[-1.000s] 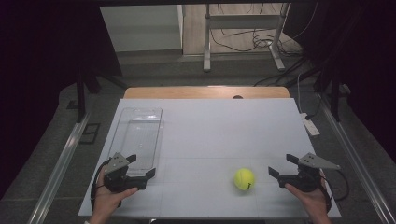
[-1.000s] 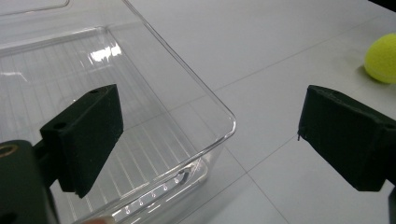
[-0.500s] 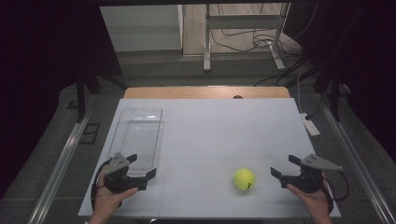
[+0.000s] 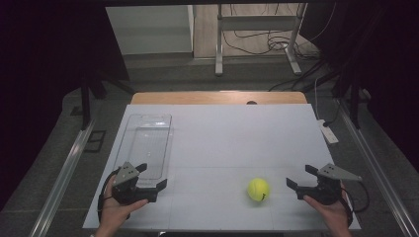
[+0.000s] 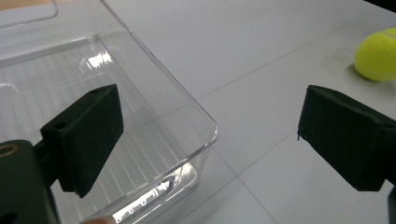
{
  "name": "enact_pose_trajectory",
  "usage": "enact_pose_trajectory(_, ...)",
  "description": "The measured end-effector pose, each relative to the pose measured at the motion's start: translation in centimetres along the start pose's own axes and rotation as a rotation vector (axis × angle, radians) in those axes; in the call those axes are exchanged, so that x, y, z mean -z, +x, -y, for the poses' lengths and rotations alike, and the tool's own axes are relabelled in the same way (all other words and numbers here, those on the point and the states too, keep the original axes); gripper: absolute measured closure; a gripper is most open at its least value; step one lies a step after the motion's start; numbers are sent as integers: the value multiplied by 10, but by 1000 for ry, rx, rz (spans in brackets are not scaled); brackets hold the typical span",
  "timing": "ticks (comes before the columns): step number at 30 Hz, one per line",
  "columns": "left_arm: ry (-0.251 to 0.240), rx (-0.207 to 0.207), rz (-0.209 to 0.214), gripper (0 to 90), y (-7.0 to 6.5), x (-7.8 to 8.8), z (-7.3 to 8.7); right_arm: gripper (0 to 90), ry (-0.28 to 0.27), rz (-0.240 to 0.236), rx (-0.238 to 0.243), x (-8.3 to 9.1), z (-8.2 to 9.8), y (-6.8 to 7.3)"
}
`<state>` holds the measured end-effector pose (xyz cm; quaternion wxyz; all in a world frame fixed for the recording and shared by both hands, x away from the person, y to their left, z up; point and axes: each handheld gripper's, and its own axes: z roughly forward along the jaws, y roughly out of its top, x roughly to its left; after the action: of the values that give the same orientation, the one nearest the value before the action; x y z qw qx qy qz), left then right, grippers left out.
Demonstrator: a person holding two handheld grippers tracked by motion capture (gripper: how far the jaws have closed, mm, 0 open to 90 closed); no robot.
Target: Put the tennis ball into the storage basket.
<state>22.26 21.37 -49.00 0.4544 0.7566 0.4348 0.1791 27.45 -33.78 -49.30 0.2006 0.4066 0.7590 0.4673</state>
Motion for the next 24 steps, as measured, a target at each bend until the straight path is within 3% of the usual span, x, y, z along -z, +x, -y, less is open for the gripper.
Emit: enact_pose_trajectory(24,3,-8,6,79,-3,-1,-6,81,12,3,-3,-2,2,-1)
